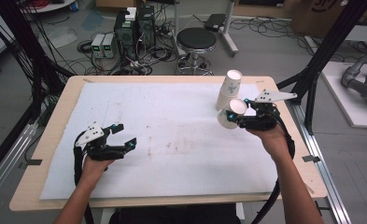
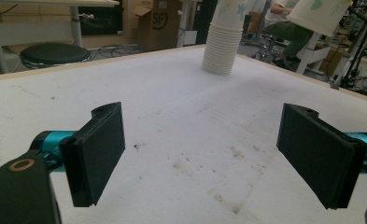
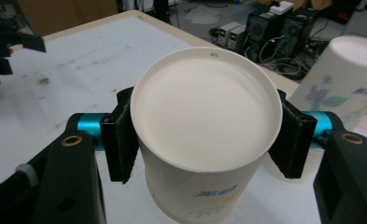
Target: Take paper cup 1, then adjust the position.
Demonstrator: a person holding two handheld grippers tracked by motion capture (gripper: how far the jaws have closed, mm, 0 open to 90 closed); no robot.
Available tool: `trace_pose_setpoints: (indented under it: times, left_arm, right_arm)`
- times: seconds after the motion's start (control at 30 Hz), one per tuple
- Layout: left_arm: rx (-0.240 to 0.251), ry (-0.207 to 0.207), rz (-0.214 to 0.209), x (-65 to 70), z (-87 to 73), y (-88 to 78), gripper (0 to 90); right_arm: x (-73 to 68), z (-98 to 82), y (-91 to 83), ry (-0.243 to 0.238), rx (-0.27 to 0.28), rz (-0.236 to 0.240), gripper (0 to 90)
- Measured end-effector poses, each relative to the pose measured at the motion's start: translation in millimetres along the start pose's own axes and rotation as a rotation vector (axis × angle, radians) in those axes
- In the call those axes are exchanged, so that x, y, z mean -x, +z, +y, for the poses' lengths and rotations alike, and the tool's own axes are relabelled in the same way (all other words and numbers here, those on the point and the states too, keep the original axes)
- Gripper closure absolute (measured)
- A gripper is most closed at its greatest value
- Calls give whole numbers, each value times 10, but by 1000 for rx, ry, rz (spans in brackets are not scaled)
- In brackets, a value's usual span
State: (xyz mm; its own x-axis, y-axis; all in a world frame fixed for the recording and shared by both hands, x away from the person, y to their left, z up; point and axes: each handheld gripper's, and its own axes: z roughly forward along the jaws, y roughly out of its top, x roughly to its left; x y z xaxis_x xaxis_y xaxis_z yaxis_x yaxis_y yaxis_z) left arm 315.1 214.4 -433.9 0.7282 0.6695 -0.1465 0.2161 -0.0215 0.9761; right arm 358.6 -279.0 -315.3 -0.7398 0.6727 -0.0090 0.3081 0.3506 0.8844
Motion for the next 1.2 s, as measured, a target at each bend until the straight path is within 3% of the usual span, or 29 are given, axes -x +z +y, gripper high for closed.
trace_pose_setpoints:
  times: [0.3,0.5,0.87,1.2]
  left_arm:
    - [15,15,-27,51,13,15,154]
    - [17,24,-42,60,17,36,153]
    - [26,33,-121,117,38,94,154]
    - [43,88,-159,209,72,120,151]
  right_arm:
    - [-127,-235,116,15,-12,49,350]
    - [-189,-249,137,0,0,66,348]
    - [-315,-301,215,-7,0,103,346]
    - [-472,-319,281,-40,6,150,345]
